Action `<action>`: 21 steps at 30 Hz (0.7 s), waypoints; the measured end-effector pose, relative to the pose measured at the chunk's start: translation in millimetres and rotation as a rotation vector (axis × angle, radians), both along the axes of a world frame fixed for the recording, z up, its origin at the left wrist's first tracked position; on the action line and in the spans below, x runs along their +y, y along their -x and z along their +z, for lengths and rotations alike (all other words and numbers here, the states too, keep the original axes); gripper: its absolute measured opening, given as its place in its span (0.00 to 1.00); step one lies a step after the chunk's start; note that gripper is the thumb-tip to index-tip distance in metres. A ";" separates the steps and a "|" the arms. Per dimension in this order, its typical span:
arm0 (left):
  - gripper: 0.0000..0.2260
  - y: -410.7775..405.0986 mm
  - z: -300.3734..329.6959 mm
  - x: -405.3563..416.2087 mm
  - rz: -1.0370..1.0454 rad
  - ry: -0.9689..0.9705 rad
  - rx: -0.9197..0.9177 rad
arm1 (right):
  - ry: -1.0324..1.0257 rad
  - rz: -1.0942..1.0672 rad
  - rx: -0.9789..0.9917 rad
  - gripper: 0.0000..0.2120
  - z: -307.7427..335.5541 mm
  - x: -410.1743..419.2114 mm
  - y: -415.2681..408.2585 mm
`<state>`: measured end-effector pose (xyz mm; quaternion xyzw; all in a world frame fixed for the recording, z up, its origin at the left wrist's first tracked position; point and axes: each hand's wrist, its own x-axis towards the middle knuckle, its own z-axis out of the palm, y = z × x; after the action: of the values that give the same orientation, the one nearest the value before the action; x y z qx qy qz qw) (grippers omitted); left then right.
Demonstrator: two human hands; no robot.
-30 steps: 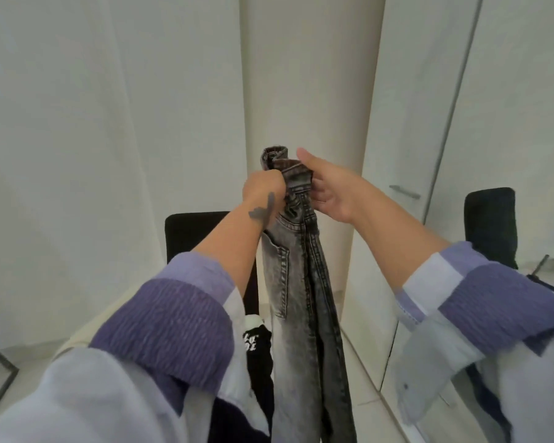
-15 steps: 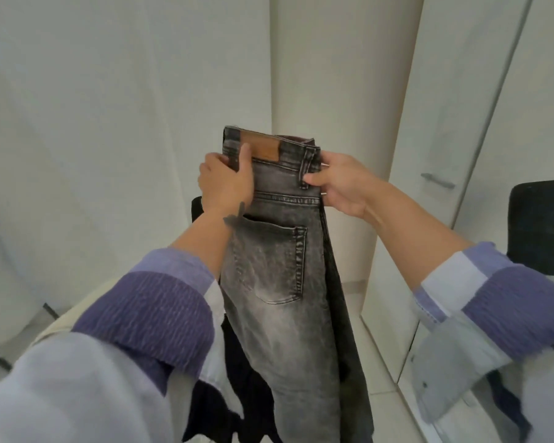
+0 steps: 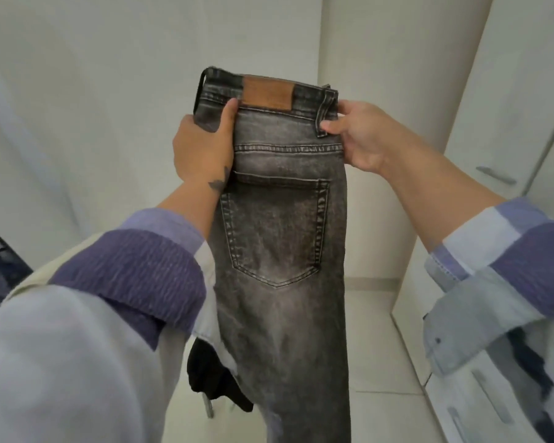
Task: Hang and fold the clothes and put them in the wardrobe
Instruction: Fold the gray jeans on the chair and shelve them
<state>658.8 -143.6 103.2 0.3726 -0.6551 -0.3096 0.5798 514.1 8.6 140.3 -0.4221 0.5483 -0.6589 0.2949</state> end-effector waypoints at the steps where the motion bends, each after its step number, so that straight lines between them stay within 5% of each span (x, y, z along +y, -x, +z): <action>1: 0.26 -1.0 5.5 -1.5 0.019 0.019 0.009 | 0.011 -0.014 0.009 0.16 2.7 -4.4 0.6; 11: 0.27 20.8 34.8 -76.4 -0.017 0.135 -0.035 | 0.068 -0.252 0.145 0.20 15.9 -92.4 25.9; 21: 0.17 139.8 -2.5 -218.3 -0.133 0.184 0.039 | 0.083 -0.493 0.338 0.19 -20.3 -236.4 127.6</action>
<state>519.0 -361.9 100.7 0.2676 -0.6926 -0.2931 0.6023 386.4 -227.9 120.0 -0.3917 0.6480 -0.6531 0.0132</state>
